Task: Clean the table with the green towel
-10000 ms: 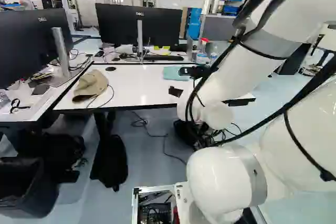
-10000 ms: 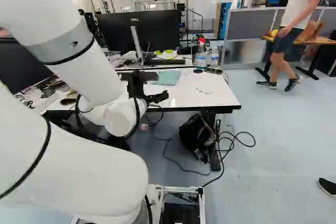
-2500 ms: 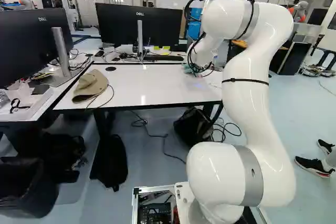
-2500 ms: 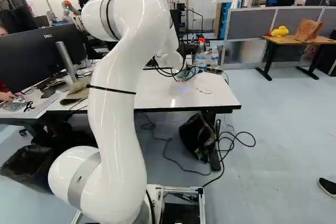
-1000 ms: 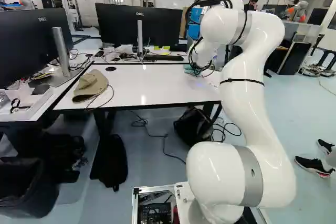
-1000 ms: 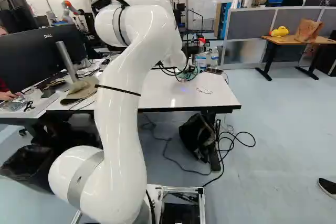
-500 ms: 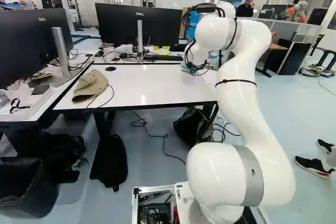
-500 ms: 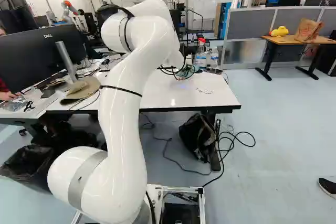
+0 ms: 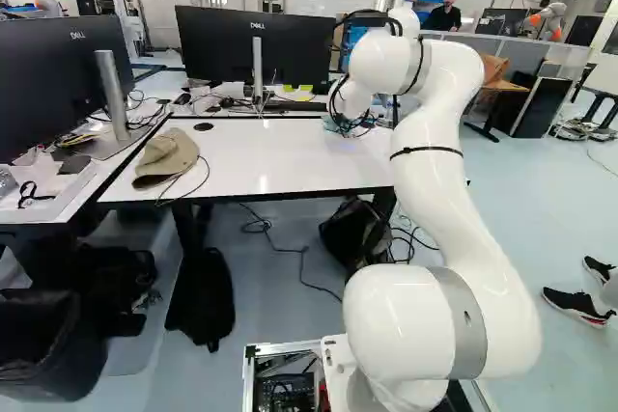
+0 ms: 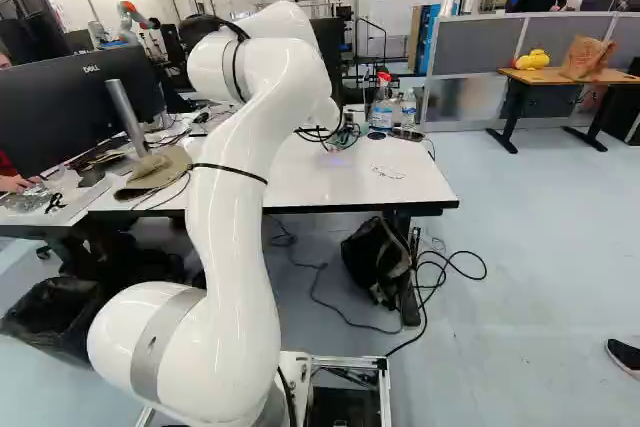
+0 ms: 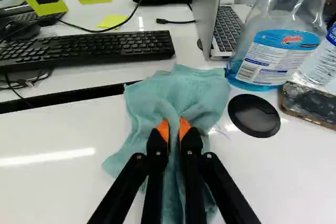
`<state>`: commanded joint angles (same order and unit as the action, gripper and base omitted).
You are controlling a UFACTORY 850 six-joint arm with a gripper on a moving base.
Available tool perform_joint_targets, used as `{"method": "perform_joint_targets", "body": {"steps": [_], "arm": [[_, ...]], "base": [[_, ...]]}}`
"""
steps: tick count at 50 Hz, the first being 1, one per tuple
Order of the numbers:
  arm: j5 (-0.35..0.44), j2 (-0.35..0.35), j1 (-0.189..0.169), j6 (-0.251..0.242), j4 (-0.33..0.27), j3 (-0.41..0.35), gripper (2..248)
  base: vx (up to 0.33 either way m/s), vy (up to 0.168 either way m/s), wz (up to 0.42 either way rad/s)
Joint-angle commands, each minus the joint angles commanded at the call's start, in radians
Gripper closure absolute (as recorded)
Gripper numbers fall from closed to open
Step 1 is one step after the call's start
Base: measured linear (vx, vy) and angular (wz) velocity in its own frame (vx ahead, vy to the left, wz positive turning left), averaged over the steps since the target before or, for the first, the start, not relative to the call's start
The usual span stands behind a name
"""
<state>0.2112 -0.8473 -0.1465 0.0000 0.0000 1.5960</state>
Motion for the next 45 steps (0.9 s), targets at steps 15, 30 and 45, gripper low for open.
{"method": "perform_joint_targets", "body": {"steps": [15, 30, 45], "arm": [[0.000, 0.062, 0.009, 0.000, 0.000, -0.089, 208], [0.000, 0.119, -0.005, 0.000, 0.000, -0.171, 208], [0.000, 0.119, -0.039, 0.000, 0.000, -0.171, 208]], "base": [[0.000, 0.000, 0.000], [0.000, 0.000, 0.000], [0.000, 0.000, 0.000]]}}
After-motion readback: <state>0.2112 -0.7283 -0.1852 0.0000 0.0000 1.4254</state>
